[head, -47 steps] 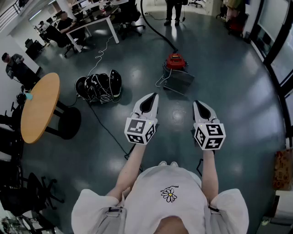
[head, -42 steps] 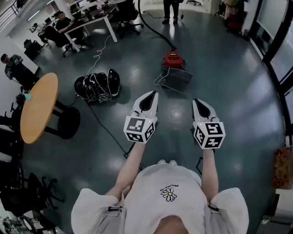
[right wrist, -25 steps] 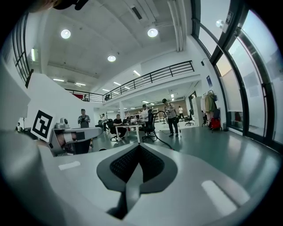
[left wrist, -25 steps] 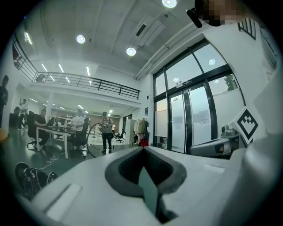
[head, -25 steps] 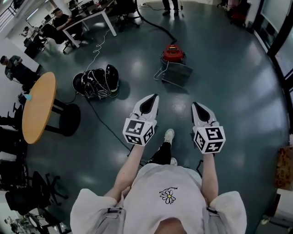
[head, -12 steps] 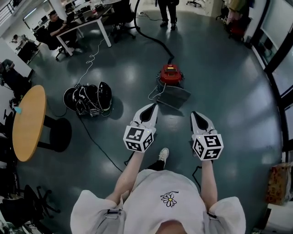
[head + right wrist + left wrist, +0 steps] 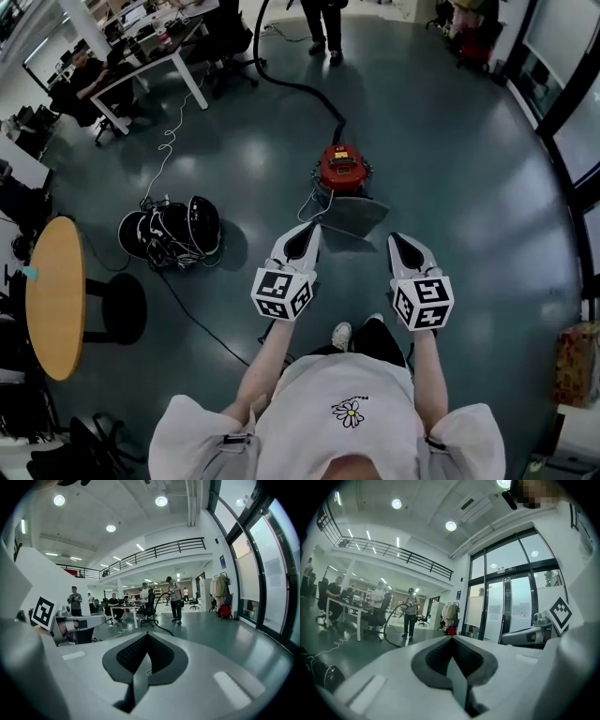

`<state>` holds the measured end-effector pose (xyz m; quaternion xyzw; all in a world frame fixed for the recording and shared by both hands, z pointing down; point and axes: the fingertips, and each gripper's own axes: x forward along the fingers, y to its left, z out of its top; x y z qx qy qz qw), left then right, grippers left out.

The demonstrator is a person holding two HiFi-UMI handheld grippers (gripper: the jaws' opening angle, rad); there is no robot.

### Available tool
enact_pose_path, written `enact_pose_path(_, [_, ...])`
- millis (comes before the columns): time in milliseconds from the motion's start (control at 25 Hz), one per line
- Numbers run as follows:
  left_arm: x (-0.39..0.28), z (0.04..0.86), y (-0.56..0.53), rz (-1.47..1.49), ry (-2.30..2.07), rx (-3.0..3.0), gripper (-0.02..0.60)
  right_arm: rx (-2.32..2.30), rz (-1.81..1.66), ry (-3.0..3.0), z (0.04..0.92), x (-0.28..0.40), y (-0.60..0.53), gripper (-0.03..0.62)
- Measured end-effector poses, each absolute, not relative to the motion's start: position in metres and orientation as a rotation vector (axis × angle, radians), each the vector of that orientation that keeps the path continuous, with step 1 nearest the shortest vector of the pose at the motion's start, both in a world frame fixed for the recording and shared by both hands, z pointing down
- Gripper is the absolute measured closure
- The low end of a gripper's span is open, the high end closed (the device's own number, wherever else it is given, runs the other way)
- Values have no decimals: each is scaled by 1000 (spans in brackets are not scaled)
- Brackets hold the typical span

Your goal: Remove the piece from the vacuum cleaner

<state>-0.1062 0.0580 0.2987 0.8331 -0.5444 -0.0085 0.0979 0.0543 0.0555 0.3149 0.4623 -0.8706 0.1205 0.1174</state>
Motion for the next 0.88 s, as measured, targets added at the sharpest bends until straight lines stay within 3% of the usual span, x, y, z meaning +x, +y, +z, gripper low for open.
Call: enact_pose_path(880, [-64,354,-188,185,-1592,2358,580,1145,503,-2566,378,68,-218,571])
